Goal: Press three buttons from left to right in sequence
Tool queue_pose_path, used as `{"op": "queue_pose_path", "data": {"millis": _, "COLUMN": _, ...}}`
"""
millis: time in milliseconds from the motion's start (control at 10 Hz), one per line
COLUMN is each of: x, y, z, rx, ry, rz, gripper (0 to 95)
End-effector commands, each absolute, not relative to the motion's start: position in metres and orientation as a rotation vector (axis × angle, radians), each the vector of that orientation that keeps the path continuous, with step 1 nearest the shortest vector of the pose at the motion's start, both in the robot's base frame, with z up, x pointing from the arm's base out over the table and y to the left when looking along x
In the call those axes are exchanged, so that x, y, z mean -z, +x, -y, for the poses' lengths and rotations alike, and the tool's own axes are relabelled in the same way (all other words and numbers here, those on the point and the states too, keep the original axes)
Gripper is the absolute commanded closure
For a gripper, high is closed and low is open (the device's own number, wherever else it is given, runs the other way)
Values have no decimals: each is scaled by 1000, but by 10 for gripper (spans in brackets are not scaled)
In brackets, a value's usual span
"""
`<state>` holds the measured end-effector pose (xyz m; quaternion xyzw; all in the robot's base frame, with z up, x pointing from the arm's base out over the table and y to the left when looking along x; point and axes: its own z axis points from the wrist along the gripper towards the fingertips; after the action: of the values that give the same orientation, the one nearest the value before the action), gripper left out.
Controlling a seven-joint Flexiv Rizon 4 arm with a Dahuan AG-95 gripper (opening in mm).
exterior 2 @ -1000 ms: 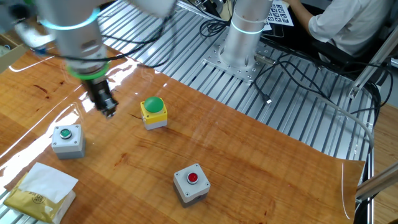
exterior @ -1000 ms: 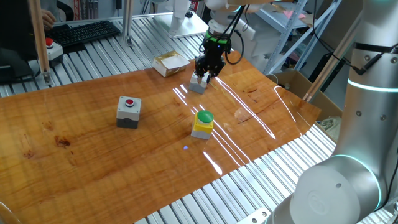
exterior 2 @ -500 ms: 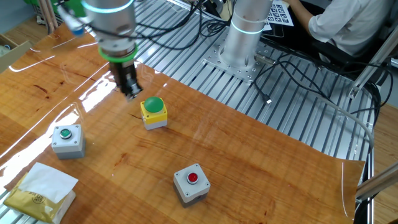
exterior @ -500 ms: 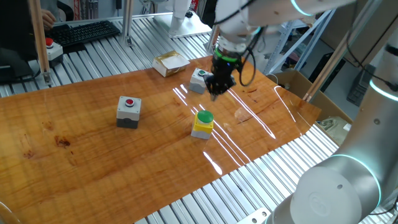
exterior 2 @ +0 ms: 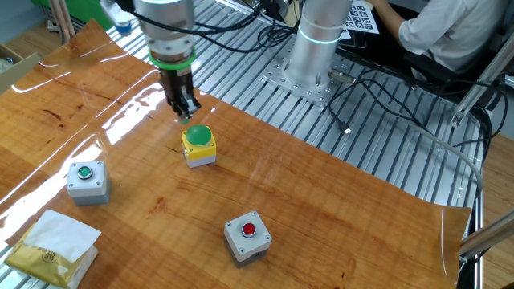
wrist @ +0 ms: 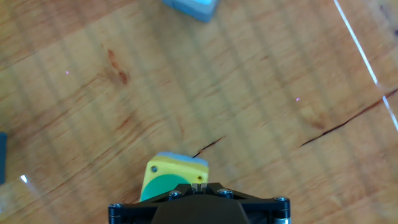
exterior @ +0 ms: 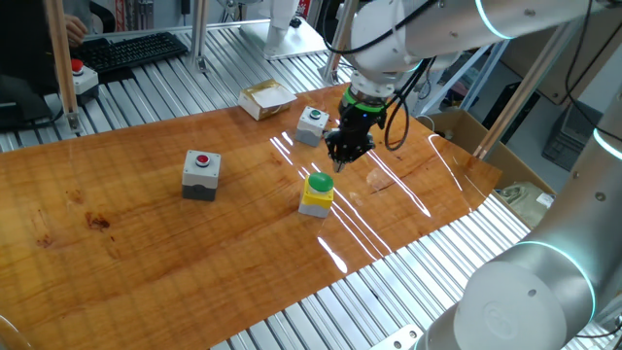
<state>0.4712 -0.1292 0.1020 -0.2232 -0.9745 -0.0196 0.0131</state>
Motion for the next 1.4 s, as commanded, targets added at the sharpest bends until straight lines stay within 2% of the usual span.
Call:
{"op": "queue_pose_path", "data": {"millis": 100, "x": -99, "y": 468, "z": 122, "rx": 57, "ry": -710, "rz": 3037, "gripper": 950}}
{"op": "queue_pose_path", "data": {"millis": 1400, "x": -84, "y": 475, "z": 102, "rx": 85, "ry": -769, "rz": 3028, "gripper": 950}}
